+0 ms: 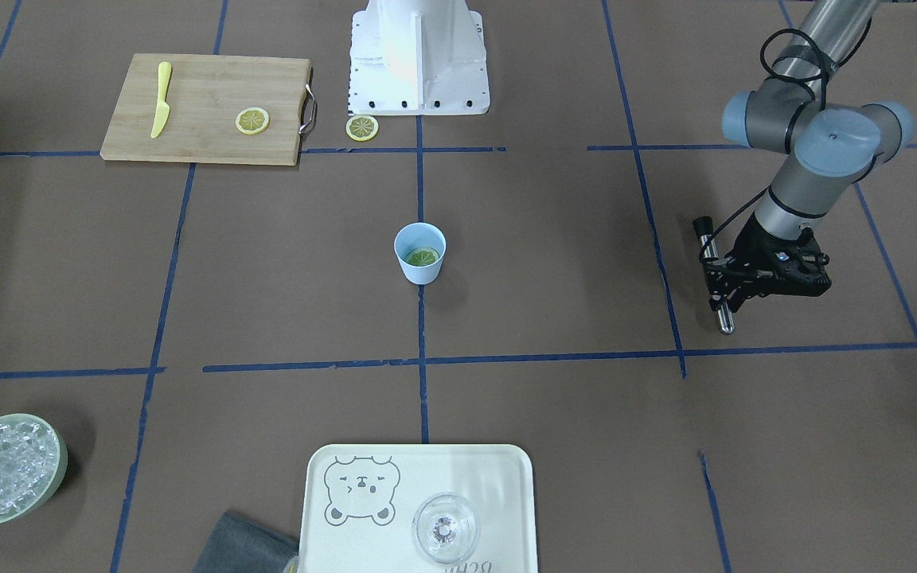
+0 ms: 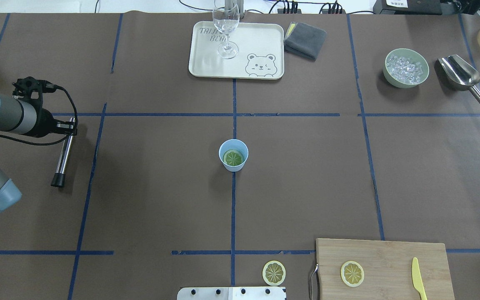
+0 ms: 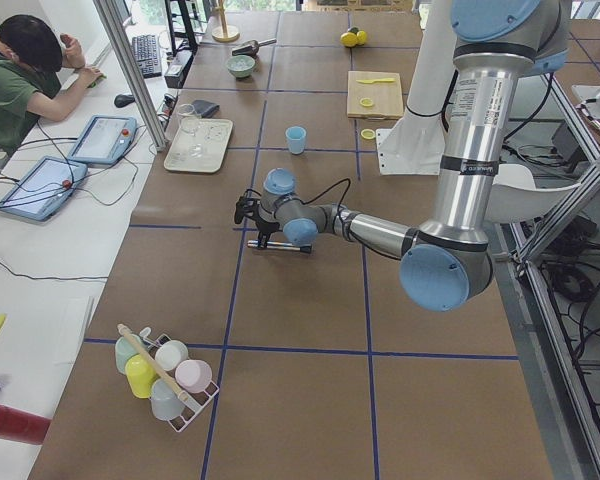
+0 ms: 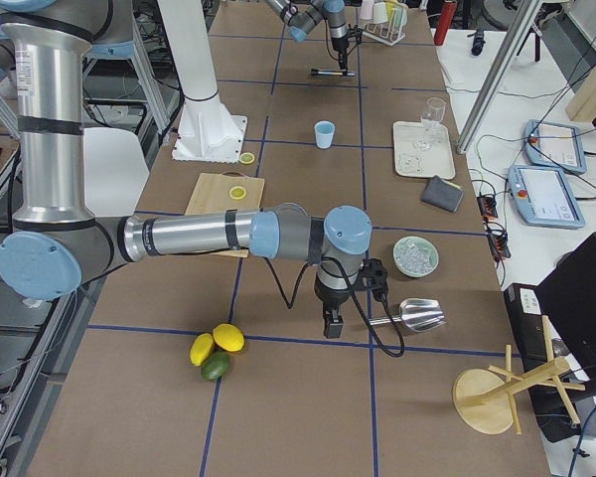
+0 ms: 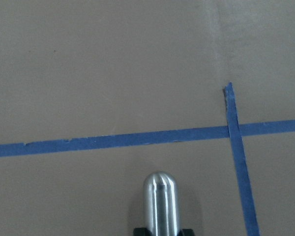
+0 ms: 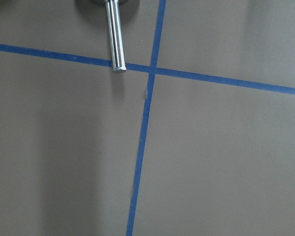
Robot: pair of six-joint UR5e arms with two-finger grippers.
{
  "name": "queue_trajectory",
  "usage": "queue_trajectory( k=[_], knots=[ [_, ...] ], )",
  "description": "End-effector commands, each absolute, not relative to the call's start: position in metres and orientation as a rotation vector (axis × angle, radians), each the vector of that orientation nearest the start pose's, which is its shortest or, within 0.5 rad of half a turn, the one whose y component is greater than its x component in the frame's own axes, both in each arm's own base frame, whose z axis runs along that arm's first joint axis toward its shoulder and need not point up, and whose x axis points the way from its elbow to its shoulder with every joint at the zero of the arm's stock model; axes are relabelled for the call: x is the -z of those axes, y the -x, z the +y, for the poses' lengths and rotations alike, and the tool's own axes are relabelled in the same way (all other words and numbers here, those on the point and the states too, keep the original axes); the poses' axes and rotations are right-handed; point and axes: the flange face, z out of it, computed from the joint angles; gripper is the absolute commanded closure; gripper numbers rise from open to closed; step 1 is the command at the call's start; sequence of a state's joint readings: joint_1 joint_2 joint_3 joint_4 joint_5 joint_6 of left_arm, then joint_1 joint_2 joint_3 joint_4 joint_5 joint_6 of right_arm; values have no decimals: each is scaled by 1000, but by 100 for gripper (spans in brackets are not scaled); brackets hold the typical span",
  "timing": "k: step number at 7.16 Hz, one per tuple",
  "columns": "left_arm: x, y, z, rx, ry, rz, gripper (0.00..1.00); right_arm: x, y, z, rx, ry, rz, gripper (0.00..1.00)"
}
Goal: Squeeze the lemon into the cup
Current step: 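Lift the muddler upright with the left gripper and carry it toward the cup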
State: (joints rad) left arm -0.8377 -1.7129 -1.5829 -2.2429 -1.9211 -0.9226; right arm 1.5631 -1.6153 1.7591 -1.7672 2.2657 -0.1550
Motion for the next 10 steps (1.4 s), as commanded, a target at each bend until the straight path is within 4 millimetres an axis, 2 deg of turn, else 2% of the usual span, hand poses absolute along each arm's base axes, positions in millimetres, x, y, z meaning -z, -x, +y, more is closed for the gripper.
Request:
queue_trajectory(
  k=[1,2,4,5,7,8,9,10],
  knots=[
    [-479,-296,-505,44,-376,861,100,-612,-66,-466,138,-3,-697,0],
    [-463,-284,-508,55,-405,880,100,-611,-66,-467,139,-4,-697,0],
    [-413,-259,-507,67,-493,938,100,-612,-66,-466,137,-2,-697,0],
    [-385,-252,-503,57,-543,976,100,-612,-66,-466,136,-1,-697,0],
    [-302,-256,-506,17,-674,1087,100,-612,-66,-467,136,-1,-697,0],
    [-274,-258,-503,-20,-777,1179,100,-613,-66,-467,136,1,-697,0],
    [-264,-257,-500,-62,-898,1280,100,-615,-66,-466,135,4,-696,0],
    [-245,-256,-498,-106,-1022,1383,100,-615,-66,-465,134,5,-696,0]
  ],
)
